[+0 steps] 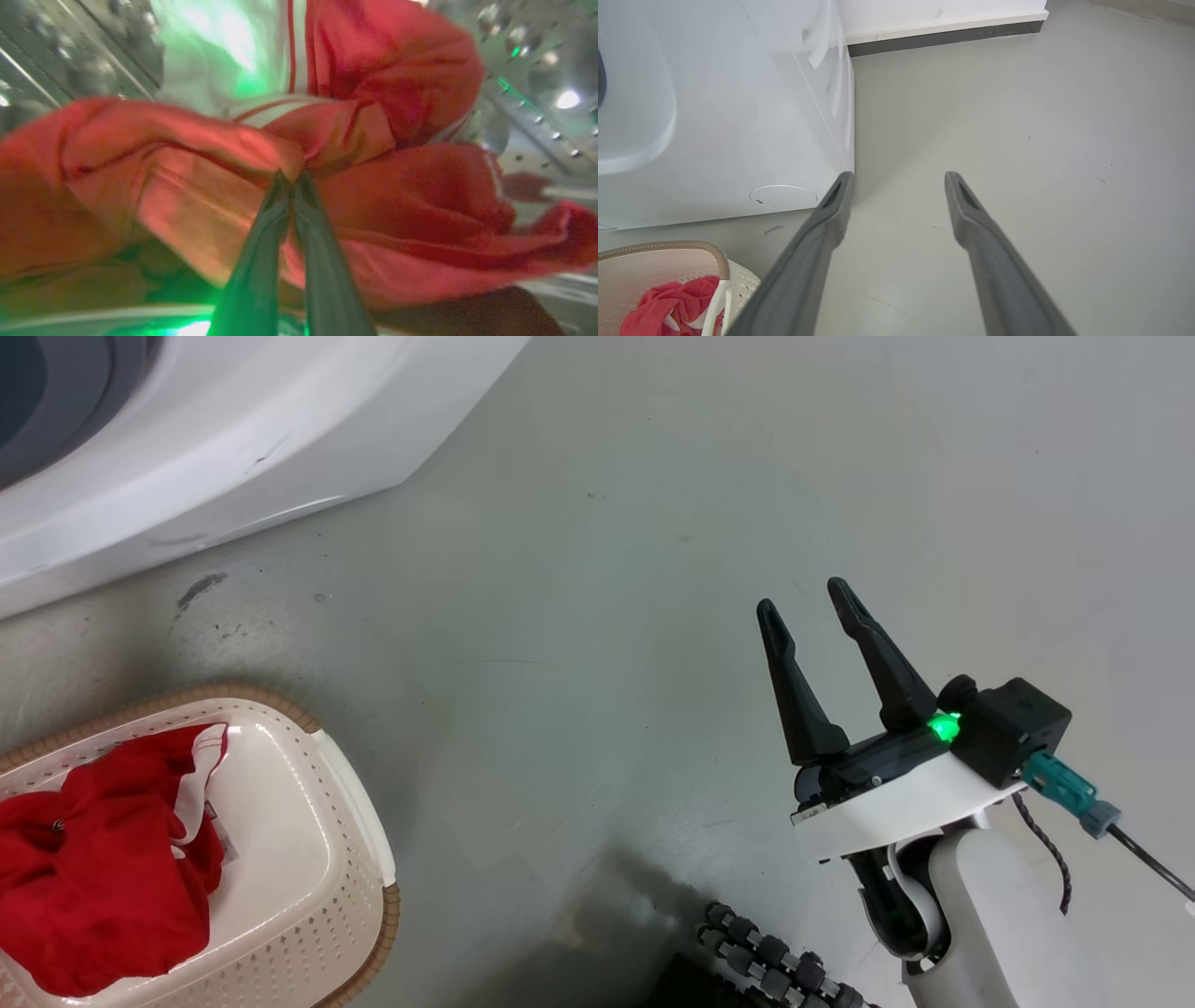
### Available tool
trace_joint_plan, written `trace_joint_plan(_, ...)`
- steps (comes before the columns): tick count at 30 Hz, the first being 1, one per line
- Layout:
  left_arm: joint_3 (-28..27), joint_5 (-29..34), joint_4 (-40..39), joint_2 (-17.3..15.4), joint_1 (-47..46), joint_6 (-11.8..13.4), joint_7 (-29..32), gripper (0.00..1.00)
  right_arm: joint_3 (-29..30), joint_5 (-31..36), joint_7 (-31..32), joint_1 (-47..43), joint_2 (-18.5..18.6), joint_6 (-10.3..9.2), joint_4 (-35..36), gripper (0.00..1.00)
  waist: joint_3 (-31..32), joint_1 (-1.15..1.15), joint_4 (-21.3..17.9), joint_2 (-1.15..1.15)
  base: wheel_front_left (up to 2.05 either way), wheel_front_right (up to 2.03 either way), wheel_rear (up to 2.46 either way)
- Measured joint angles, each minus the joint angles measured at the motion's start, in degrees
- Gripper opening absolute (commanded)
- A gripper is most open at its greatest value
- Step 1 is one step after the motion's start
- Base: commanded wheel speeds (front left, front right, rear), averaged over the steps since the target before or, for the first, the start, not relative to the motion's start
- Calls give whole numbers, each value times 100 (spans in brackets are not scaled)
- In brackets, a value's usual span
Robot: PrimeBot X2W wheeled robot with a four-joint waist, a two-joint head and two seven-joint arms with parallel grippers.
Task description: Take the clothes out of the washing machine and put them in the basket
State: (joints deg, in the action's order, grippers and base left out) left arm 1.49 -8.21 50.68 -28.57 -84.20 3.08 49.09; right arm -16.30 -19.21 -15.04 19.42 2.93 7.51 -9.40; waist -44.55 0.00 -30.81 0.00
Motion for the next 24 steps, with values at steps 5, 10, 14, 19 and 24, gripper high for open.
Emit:
trace_joint_plan(5, 21, 110, -539, -120, 402, 198, -664, 0, -68, -26, 0, 48, 0, 0, -22, 100, 81, 0, 7, 0, 0, 0, 0)
trace_joint_plan(10, -3, 114, -886, -65, 918, 348, -1766, 0, -31, 24, -1, 58, -2, 0, -64, 100, 275, 0, 89, 0, 0, 0, 0)
trace_joint_plan(14, -20, 74, -898, 20, 1416, 346, -2871, 0, 70, 105, -2, 59, -2, 0, -144, 100, 539, 0, 171, 0, 0, 0, 0)
trace_joint_plan(19, -89, -116, -578, 213, 2031, 244, -4087, 0, 221, 305, -3, -1, -4, 0, -269, 100, 993, 0, 300, 0, 0, 0, 0)
trace_joint_plan(24, -123, -305, -152, 479, 2451, 93, -5068, 0, 389, 469, 54, -214, -3, 0, -359, 100, 1527, -1, 478, 0, 0, 0, 0)
